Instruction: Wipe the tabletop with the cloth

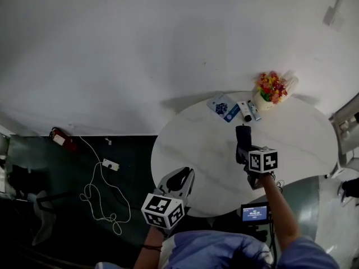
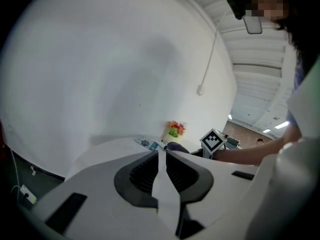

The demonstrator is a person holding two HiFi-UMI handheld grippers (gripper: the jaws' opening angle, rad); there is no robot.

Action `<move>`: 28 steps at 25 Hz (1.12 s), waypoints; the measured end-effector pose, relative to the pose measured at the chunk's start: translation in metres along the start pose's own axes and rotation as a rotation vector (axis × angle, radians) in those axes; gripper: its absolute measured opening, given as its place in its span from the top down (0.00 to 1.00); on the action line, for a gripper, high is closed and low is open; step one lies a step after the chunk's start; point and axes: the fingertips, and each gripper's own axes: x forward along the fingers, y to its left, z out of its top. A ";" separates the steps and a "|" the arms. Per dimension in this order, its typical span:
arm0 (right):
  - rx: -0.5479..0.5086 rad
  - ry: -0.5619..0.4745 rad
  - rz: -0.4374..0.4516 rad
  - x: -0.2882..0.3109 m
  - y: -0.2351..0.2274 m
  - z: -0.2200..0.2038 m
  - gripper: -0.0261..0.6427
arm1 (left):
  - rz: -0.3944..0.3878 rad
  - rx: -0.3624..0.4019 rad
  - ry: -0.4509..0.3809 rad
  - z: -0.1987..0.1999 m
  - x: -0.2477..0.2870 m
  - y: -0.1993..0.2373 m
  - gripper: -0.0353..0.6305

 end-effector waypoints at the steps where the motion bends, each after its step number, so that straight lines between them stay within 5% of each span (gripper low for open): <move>1: 0.031 -0.020 -0.015 -0.013 -0.011 -0.004 0.84 | -0.025 0.011 0.009 0.000 0.006 -0.008 0.86; 7: 0.174 -0.098 -0.077 -0.074 -0.046 -0.043 0.84 | -0.150 0.051 0.065 -0.013 0.024 -0.047 0.86; 12: 0.192 -0.129 -0.082 -0.106 -0.038 -0.072 0.84 | -0.187 0.094 0.095 -0.031 0.017 -0.064 0.86; 22: 0.123 -0.156 0.011 -0.149 -0.019 -0.102 0.84 | -0.012 0.054 0.032 -0.050 -0.028 -0.072 0.86; 28: 0.070 -0.170 0.102 -0.197 -0.011 -0.131 0.84 | 0.077 -0.037 -0.048 -0.067 -0.060 -0.114 0.86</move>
